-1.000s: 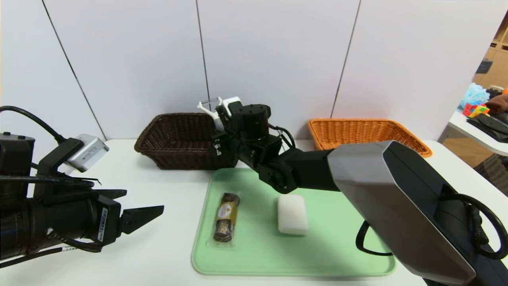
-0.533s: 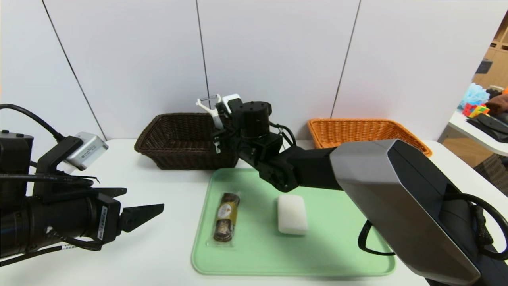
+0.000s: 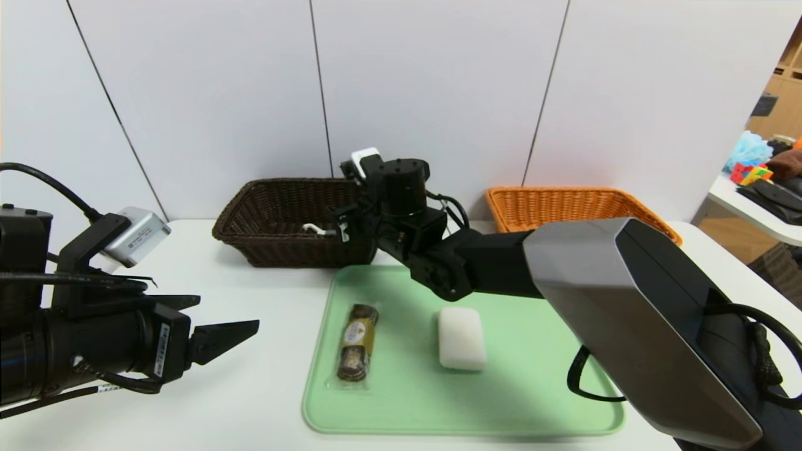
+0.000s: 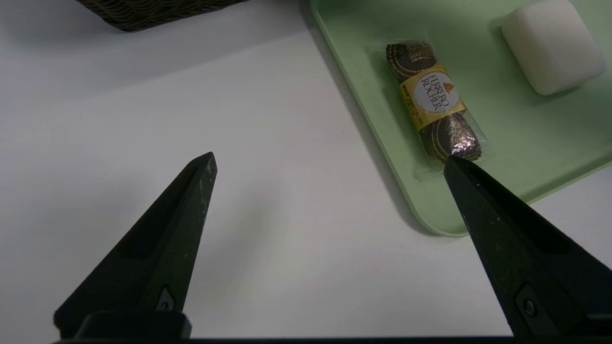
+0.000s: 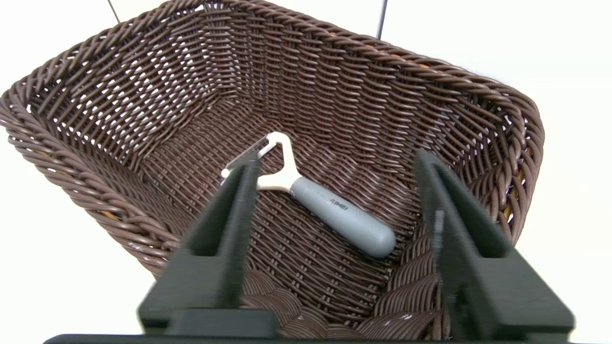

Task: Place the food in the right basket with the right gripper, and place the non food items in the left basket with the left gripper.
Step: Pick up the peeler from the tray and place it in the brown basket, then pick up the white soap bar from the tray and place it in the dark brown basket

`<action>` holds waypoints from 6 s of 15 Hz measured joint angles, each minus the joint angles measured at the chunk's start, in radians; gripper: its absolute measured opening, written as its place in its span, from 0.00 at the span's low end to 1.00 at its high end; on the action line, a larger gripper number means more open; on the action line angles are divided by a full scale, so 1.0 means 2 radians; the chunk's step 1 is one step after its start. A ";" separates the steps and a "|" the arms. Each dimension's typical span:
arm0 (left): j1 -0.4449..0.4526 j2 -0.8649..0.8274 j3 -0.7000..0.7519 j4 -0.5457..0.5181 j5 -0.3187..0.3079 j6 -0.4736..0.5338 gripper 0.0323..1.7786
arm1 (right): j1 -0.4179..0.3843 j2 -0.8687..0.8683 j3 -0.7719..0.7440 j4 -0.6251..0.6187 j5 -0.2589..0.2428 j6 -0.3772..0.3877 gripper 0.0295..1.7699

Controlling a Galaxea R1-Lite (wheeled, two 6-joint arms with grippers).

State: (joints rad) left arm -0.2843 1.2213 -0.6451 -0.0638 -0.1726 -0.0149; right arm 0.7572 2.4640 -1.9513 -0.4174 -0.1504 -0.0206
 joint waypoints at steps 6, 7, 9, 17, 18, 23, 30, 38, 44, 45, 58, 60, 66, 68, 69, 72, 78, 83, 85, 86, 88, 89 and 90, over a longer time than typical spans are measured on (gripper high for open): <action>0.000 0.000 -0.003 -0.042 -0.001 -0.001 0.95 | -0.004 -0.036 0.001 0.027 -0.008 0.002 0.82; 0.000 0.000 -0.007 -0.042 -0.001 -0.001 0.95 | -0.007 -0.046 0.003 0.037 -0.012 0.002 0.83; 0.000 0.001 -0.014 -0.040 -0.001 -0.002 0.95 | -0.015 -0.067 0.007 0.071 -0.027 0.005 0.86; 0.000 0.022 -0.041 -0.041 -0.001 -0.015 0.95 | -0.052 -0.170 0.053 0.235 -0.045 0.038 0.93; 0.000 0.024 -0.044 -0.041 -0.001 -0.017 0.95 | -0.055 -0.187 0.059 0.270 -0.045 0.054 0.93; 0.000 0.034 -0.049 -0.040 0.000 -0.018 0.95 | -0.057 -0.273 0.156 0.343 -0.061 0.098 0.95; -0.005 0.062 -0.066 -0.040 -0.001 -0.017 0.95 | -0.058 -0.432 0.356 0.383 -0.062 0.118 0.96; -0.025 0.097 -0.087 -0.038 0.002 -0.017 0.95 | -0.069 -0.522 0.472 0.382 -0.061 0.165 0.96; -0.121 0.167 -0.131 -0.038 0.085 -0.035 0.95 | -0.069 -0.530 0.502 0.379 -0.060 0.170 0.96; -0.139 0.183 -0.146 -0.037 0.098 -0.043 0.95 | -0.069 -0.530 0.505 0.379 -0.061 0.171 0.96; -0.280 0.339 -0.336 0.087 0.243 -0.139 0.95 | -0.071 -0.525 0.527 0.365 -0.061 0.187 0.96; -0.293 0.360 -0.371 0.121 0.256 -0.162 0.95 | -0.071 -0.525 0.535 0.354 -0.060 0.187 0.96; -0.314 0.415 -0.475 0.254 0.291 -0.221 0.95 | -0.071 -0.524 0.550 0.333 -0.062 0.187 0.96; -0.317 0.428 -0.499 0.277 0.292 -0.230 0.95 | -0.074 -0.524 0.552 0.333 -0.062 0.187 0.96; -0.318 0.433 -0.507 0.281 0.292 -0.231 0.95 | -0.079 -0.524 0.554 0.333 -0.062 0.187 0.96; -0.322 0.444 -0.523 0.288 0.292 -0.233 0.95 | -0.098 -0.526 0.561 0.334 -0.062 0.185 0.96; -0.329 0.472 -0.587 0.360 0.292 -0.276 0.95 | -0.107 -0.528 0.565 0.333 -0.062 0.185 0.96; -0.341 0.484 -0.629 0.397 0.286 -0.296 0.95 | -0.107 -0.529 0.565 0.333 -0.062 0.185 0.96; -0.345 0.487 -0.641 0.405 0.274 -0.307 0.95 | -0.107 -0.529 0.565 0.333 -0.062 0.185 0.96; -0.348 0.491 -0.651 0.413 0.269 -0.314 0.95 | -0.107 -0.529 0.565 0.333 -0.062 0.185 0.96; -0.352 0.499 -0.661 0.420 0.266 -0.329 0.95 | -0.107 -0.529 0.565 0.333 -0.062 0.185 0.96; -0.356 0.503 -0.662 0.420 0.266 -0.335 0.95 | -0.107 -0.529 0.565 0.333 -0.062 0.185 0.96; -0.357 0.507 -0.663 0.418 0.266 -0.337 0.95 | -0.107 -0.530 0.565 0.333 -0.062 0.185 0.96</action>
State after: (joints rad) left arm -0.9991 2.2347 -1.9719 0.7719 0.3594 -0.6889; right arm 0.5426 1.4047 -0.8206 0.2487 -0.2740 0.3496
